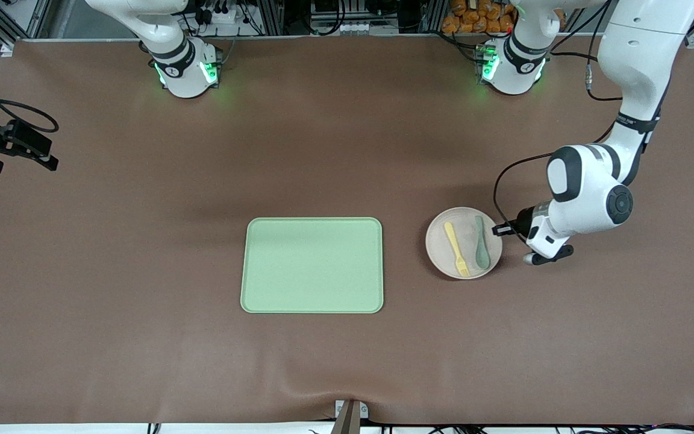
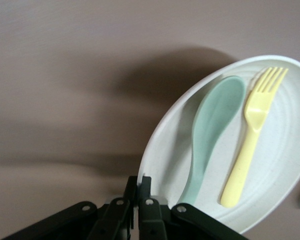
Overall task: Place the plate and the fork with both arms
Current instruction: 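Slide the plate with the left gripper onto the green tray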
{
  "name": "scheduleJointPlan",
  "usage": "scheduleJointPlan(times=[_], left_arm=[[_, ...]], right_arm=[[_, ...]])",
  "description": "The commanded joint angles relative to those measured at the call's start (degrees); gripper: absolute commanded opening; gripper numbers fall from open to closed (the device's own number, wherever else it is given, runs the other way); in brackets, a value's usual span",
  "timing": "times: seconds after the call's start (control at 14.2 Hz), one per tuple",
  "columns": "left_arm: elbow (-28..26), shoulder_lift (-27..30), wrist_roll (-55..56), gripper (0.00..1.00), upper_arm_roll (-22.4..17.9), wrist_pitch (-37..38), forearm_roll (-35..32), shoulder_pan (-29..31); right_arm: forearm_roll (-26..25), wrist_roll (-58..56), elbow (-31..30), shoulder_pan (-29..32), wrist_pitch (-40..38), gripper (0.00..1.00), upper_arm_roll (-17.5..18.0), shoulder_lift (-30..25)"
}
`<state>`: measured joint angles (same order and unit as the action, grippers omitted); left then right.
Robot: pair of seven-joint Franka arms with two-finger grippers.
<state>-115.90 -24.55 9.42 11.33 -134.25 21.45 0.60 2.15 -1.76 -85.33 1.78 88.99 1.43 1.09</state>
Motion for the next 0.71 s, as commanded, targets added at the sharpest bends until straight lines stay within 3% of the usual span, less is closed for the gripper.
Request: scheduleJointPlan(times=[0.0,0.14,0.64], left_arm=[[4.7,0.7,3.7,0.00,3.8,0.3,1.1,-0.3],[9.6,-1.6,7.6,0.00,5.5,0.4,1.1,-2.2],[30.6,-16.0,25.9,0.00,5.3,0.4,0.2,-13.9]], right_arm=[[1.2,-1.1,0.8,0.9,-0.5,1.00,0.3,0.3],[1.2,-1.1,0.8,0.9,-0.5,1.00,0.3,0.3],[1.2,-1.0,0.7,1.0,-0.6,1.00,0.2,0.3]])
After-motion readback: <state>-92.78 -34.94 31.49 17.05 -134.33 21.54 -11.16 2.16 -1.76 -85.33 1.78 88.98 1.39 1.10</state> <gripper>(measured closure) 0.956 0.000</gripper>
